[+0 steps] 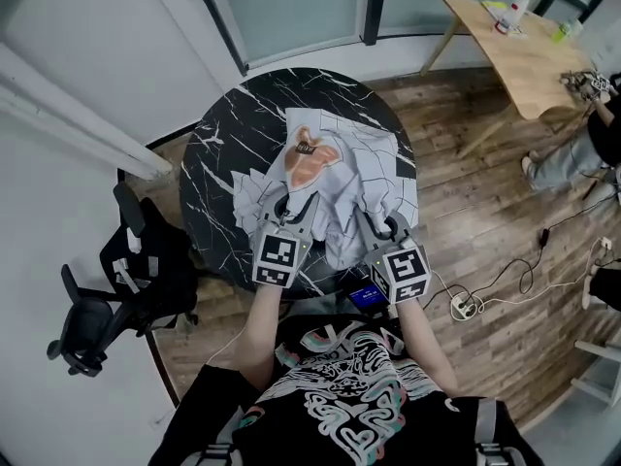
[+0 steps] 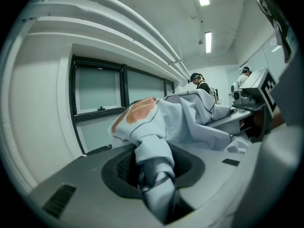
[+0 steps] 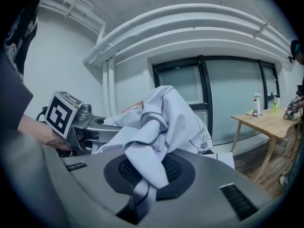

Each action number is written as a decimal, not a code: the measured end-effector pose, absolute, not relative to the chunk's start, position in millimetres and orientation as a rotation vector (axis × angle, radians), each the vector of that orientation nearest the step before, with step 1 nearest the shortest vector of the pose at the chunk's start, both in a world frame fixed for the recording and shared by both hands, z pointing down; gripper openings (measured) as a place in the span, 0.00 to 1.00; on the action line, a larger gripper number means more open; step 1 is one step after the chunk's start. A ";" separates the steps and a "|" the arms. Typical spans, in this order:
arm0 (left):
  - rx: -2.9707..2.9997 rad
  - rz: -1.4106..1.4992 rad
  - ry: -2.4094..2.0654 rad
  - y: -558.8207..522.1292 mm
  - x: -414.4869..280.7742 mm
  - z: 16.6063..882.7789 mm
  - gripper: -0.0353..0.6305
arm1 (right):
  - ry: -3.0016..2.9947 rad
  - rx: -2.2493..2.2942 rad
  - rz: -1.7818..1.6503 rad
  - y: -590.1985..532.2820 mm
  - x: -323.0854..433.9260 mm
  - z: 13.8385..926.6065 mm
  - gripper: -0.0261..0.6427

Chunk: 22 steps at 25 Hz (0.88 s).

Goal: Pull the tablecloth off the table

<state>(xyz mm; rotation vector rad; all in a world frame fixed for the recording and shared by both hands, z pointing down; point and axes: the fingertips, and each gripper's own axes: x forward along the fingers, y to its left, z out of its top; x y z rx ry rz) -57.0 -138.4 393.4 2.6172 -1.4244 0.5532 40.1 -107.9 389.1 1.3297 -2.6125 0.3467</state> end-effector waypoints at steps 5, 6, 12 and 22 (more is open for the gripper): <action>2.630 0.547 -1.420 -138.7 -52.3 384.3 0.26 | -2.620 1.339 0.331 -108.4 44.3 379.6 0.12; 2.633 0.544 -1.423 -139.2 -52.4 381.6 0.26 | -2.624 1.339 0.328 -109.2 44.5 377.3 0.12; 2.654 0.505 -1.464 -146.0 -52.1 358.5 0.26 | -2.654 1.348 0.256 -117.5 43.9 354.1 0.12; 2.686 0.498 -1.490 -150.0 -50.4 336.8 0.26 | -2.695 1.357 0.206 -123.0 45.6 336.5 0.12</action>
